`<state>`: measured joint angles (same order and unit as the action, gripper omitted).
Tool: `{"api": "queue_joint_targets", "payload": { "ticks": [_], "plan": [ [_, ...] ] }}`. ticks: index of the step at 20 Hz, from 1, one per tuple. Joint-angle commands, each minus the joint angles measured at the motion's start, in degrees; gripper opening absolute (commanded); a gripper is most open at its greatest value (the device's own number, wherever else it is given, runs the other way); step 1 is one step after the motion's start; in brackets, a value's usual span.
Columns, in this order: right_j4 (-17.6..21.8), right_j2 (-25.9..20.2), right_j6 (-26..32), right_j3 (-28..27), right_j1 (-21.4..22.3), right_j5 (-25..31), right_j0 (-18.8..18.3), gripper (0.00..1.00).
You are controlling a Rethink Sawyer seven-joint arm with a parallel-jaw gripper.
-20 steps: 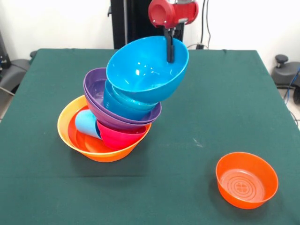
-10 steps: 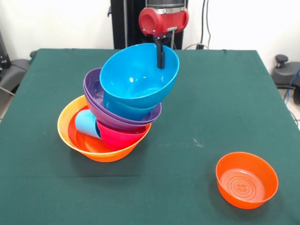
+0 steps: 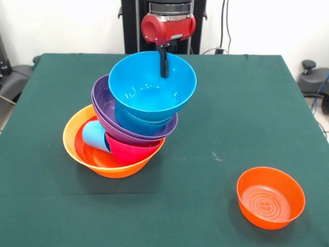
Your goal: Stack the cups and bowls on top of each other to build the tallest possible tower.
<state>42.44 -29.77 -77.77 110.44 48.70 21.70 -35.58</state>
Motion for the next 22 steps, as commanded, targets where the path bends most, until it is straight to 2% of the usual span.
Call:
{"api": "queue_joint_targets", "payload": {
  "ticks": [1,6,9,11,12,15,16,19,22],
  "plan": [
    [4.70,6.11,-7.48,-4.59,-2.41,-1.58,3.23,0.00],
    [4.15,7.97,-9.04,-5.83,-2.85,-5.82,4.72,0.00],
    [2.42,6.93,-7.50,-5.44,-2.53,-5.71,3.84,0.00],
    [1.17,4.78,-6.52,-4.31,-1.75,-7.69,2.18,0.00],
    [1.48,3.48,-5.19,-4.14,-1.81,-9.06,1.58,1.00],
    [-4.20,-1.48,-6.63,-2.37,-1.46,-9.68,-2.31,1.00],
    [-3.79,-3.27,-4.45,-2.64,-0.86,-9.34,-2.96,1.00],
    [-7.58,-3.38,-4.19,-1.94,0.22,-4.41,-3.32,1.00],
    [-6.90,-2.34,-3.07,-2.58,0.26,-3.35,-2.69,1.00]
  ]
}}
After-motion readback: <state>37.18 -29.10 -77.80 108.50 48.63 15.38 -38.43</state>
